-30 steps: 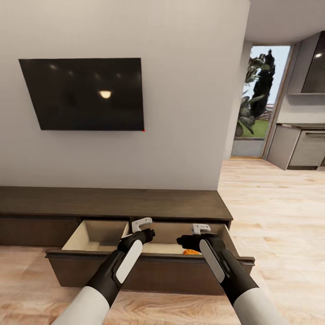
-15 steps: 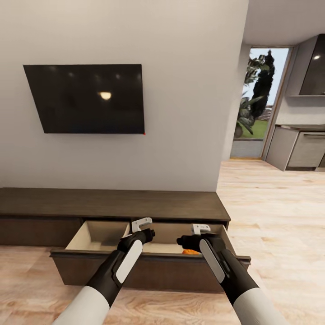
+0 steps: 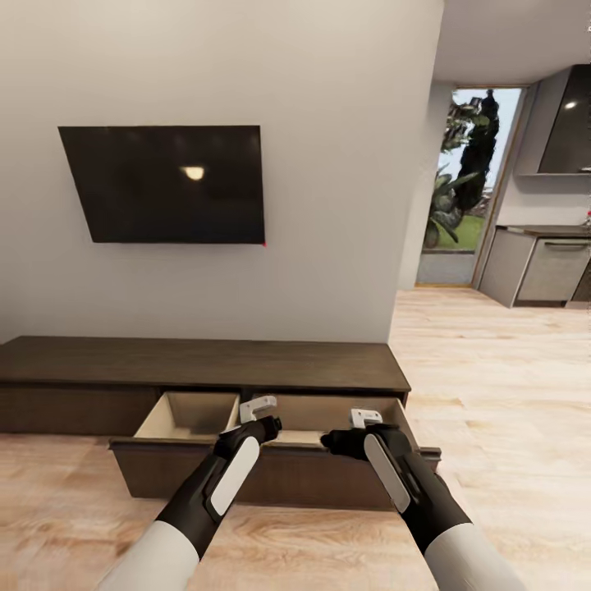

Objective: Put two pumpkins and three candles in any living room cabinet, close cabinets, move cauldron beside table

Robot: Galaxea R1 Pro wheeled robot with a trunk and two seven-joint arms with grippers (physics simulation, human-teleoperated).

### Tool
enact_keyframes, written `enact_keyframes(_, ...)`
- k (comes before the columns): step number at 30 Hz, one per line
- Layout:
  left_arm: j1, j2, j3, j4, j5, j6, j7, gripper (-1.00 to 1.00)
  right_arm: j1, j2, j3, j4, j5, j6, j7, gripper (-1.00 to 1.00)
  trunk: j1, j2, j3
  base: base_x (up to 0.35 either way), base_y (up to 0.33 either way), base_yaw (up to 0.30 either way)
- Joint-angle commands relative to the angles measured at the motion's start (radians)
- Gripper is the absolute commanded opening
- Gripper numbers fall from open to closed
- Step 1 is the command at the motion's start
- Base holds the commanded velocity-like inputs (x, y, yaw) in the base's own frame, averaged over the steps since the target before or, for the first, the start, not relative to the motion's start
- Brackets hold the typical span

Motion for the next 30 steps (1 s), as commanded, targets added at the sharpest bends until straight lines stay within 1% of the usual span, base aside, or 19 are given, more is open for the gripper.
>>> enact_keyframes(1, -0.001, 0.000, -0.002, -0.001, 0.010, 0.001, 0.009, 1.00, -0.001, 0.000, 0.001, -0.001, -0.011, 0.002, -0.009, 1.00, -0.005, 0.007, 0.001, -0.338, 0.000, 0.000)
enact_keyframes(7, -0.001, 0.000, -0.003, -0.001, 0.009, 0.001, 0.009, 1.00, -0.001, 0.000, 0.001, -0.001, -0.010, 0.002, -0.009, 1.00, -0.028, 0.049, 0.010, -0.303, 0.000, 0.000)
enact_keyframes(12, -0.001, 0.000, -0.003, -0.001, 0.009, 0.001, 0.010, 1.00, -0.001, -0.001, 0.001, -0.001, -0.009, 0.001, -0.009, 1.00, -0.047, 0.084, 0.019, -0.070, 0.000, 0.000)
enact_keyframes(20, 0.001, 0.000, -0.004, 0.000, 0.010, 0.001, 0.011, 1.00, -0.001, -0.001, 0.001, -0.001, -0.009, -0.007, -0.009, 1.00, -0.078, 0.140, 0.043, -0.010, 0.000, 0.000)
enact_keyframes(23, 0.002, 0.000, -0.004, 0.000, 0.010, 0.001, 0.011, 1.00, -0.001, -0.002, 0.001, -0.001, -0.009, -0.008, -0.009, 1.00, -0.089, 0.161, 0.052, -0.175, 0.000, 0.000)
enact_keyframes(30, 0.002, 0.000, -0.004, 0.000, 0.010, 0.001, 0.010, 1.00, -0.001, -0.002, 0.001, -0.001, -0.008, -0.008, -0.010, 1.00, -0.089, 0.161, 0.052, -0.276, 0.000, 0.000)
